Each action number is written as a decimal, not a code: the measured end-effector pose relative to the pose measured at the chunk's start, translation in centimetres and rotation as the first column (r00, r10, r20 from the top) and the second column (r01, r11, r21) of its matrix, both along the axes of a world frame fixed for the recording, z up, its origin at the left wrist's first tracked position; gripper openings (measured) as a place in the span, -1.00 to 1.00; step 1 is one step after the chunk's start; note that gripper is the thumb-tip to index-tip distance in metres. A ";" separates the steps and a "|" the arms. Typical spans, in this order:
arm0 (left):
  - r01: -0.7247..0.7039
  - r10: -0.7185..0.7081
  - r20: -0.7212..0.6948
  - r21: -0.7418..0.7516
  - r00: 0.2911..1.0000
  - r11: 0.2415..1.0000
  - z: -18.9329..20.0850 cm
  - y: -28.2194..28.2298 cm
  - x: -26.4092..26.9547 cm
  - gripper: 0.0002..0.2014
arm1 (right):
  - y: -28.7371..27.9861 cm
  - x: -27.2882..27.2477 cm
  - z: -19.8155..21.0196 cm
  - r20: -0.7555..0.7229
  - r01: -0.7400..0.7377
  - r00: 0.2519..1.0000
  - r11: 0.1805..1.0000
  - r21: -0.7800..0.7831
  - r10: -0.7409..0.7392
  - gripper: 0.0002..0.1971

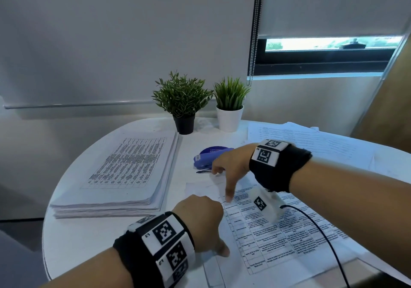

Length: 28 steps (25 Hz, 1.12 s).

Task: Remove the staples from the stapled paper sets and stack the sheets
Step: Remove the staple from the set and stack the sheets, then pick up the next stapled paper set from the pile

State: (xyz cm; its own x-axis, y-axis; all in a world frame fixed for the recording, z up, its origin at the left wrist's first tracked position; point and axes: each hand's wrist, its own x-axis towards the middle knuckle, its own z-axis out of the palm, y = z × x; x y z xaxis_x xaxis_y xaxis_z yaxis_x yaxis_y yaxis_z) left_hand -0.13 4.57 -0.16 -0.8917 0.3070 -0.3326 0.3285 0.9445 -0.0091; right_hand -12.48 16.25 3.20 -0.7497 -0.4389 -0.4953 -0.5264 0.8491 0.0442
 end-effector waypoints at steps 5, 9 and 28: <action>-0.036 0.037 -0.010 0.028 0.999 0.999 -0.1 0.0 0.1 -0.40 | 0.0 -0.1 -1.3 -0.025 0.030 0.999 0.995 0.100 -0.027 0.04; -0.061 0.062 -0.024 0.040 0.998 0.997 0.0 -0.2 0.3 -0.36 | -1.1 -0.4 -1.9 -0.013 -0.008 1.000 0.994 0.106 0.010 -0.30; -0.191 0.450 -0.225 0.681 0.865 0.707 0.1 -5.0 0.9 0.01 | 4.1 0.8 4.2 -0.181 0.020 0.962 0.712 -0.702 -0.205 -0.68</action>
State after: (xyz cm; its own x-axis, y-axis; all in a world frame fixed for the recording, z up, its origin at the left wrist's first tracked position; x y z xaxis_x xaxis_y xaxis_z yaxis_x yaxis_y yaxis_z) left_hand 0.80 -0.46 -0.04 -0.9841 -0.0023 0.1775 0.0996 0.8205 0.5628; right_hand -11.68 20.38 7.42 -0.8651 -0.4911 0.1021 -0.4770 0.7426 -0.4701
